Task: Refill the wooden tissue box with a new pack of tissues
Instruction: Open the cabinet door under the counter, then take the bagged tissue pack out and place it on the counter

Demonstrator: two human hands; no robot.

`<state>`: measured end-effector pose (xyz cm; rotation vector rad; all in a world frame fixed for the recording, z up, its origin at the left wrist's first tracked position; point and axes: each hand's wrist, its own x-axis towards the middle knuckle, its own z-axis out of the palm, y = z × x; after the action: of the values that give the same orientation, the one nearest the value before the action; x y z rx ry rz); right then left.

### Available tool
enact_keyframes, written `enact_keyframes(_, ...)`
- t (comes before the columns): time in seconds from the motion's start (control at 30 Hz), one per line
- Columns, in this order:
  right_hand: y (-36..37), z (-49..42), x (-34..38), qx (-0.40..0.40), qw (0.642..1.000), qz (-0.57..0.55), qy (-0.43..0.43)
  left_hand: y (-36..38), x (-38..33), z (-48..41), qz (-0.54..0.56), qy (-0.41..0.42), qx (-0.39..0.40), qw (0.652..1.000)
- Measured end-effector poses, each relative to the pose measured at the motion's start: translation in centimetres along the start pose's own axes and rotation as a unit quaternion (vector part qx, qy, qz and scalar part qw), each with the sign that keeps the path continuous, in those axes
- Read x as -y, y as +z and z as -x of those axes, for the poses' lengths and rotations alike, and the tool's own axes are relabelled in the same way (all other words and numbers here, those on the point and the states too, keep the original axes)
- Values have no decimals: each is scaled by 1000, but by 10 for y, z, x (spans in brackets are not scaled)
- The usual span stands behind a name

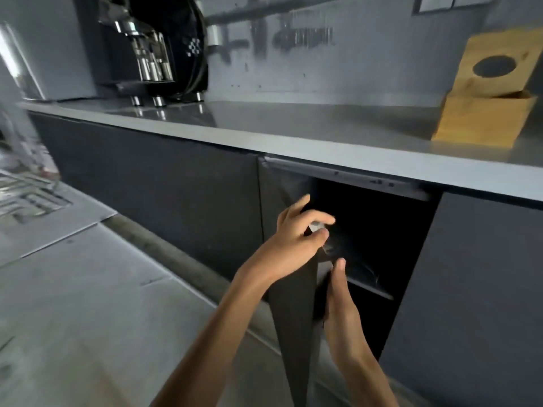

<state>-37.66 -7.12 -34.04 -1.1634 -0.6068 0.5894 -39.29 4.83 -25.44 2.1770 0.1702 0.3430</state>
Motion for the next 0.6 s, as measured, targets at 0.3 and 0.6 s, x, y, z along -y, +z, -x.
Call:
enact_keyframes(0.3, 62, -14, -42, 171, 977, -105, 79, -76, -13, 5, -286, -266, 71, 918)
enact_keyframes(0.6, 54, -124, -55, 112, 981, -11, 155, -99, 90, -30, -578, -298, -194, 735)
